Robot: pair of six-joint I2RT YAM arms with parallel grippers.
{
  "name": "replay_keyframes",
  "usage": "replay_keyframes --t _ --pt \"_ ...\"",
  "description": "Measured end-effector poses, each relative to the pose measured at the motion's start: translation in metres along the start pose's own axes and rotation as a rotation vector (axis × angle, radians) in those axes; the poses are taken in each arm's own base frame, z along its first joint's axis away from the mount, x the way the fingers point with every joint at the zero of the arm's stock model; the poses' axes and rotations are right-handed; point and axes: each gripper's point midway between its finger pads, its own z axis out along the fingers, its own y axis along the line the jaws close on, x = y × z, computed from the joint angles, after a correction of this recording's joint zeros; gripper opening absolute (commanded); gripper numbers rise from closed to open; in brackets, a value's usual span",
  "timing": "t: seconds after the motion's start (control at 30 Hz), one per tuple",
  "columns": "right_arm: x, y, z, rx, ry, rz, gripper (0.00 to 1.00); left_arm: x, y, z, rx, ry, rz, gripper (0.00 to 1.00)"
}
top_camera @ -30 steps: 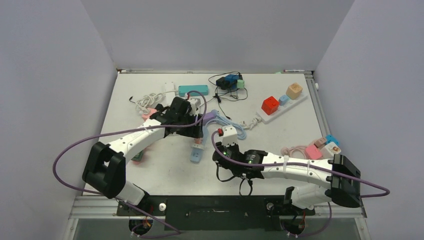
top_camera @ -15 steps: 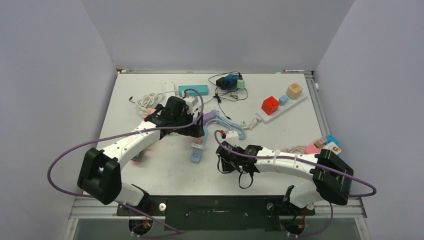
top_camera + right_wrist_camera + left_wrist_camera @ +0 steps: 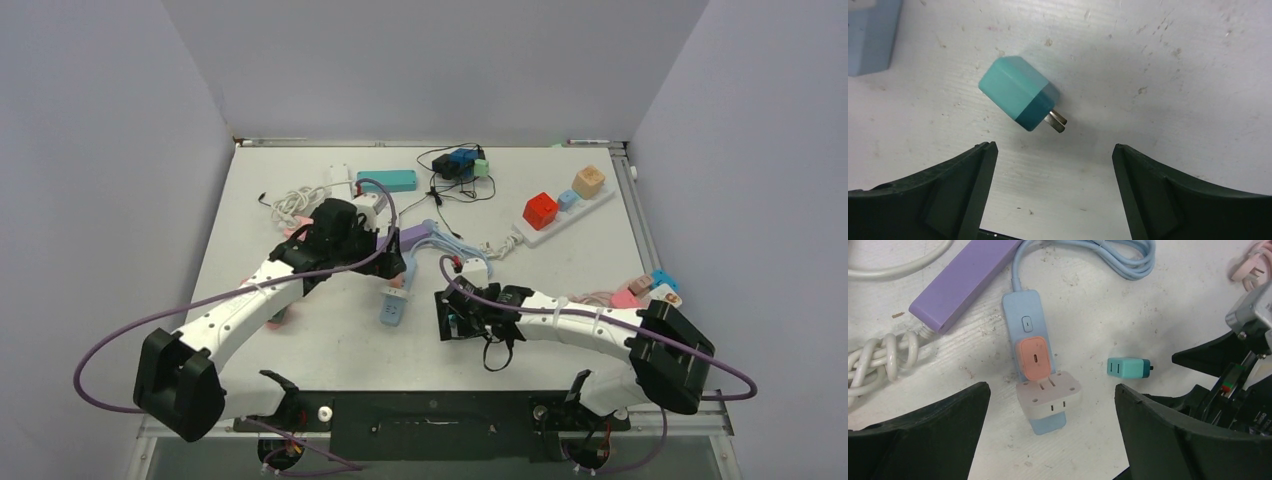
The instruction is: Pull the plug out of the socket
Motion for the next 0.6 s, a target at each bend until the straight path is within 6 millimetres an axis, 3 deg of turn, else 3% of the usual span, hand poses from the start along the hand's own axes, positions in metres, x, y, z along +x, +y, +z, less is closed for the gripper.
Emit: replay_keyframes --t 0.1,0.27,0.4,0.53,0.6 --pt "-0.02 0.003 -0.009 -0.005 -0.054 -0.008 0.97 -0.004 -0.003 -0.013 0.013 -0.046 0.009 0.96" --pt "-0.065 0.02 -0.026 -0.055 -0.173 -0.07 0.96 -0.013 0.004 -0.029 -0.022 -0.112 0.008 0.97" --pt "-0.096 0.042 -0.035 -0.109 -0.251 -0.185 0.92 -0.017 0.034 -0.04 -0.083 -0.152 -0.045 0.97" --pt "-0.117 0.066 -0.03 -0.148 -0.279 -0.338 0.87 -0.013 0.067 -0.045 -0.135 -0.155 -0.122 0.97" --pt "-0.125 0.079 -0.026 -0.166 -0.289 -0.412 0.84 -0.012 0.074 -0.046 -0.145 -0.153 -0.145 0.97"
